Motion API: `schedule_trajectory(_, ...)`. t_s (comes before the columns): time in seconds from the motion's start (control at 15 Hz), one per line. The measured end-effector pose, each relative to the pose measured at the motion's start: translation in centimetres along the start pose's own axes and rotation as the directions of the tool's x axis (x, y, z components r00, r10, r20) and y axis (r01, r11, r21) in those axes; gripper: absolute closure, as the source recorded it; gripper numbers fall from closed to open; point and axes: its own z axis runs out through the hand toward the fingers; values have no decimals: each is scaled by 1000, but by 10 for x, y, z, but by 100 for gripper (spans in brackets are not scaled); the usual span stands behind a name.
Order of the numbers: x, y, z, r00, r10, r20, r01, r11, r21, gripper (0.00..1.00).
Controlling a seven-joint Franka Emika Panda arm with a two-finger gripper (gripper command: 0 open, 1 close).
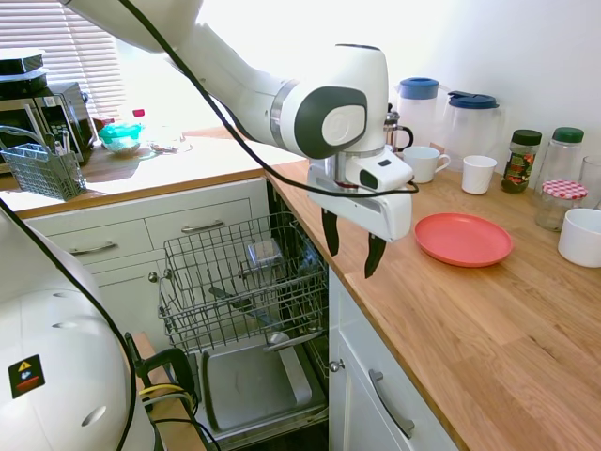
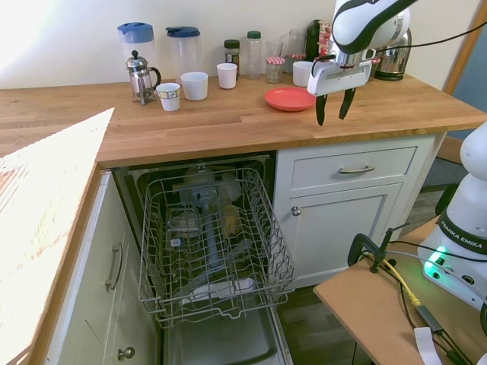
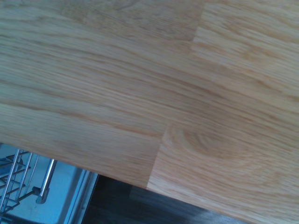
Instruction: Put the plate in the dishwasher
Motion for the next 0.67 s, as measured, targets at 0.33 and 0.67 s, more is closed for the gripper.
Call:
schedule_trajectory(0.33,25,12,-3,995,100,-23,-99,994,48,0)
schedule_trajectory(0.67,93,25,-23,976,219,-3,-214,959,186,0)
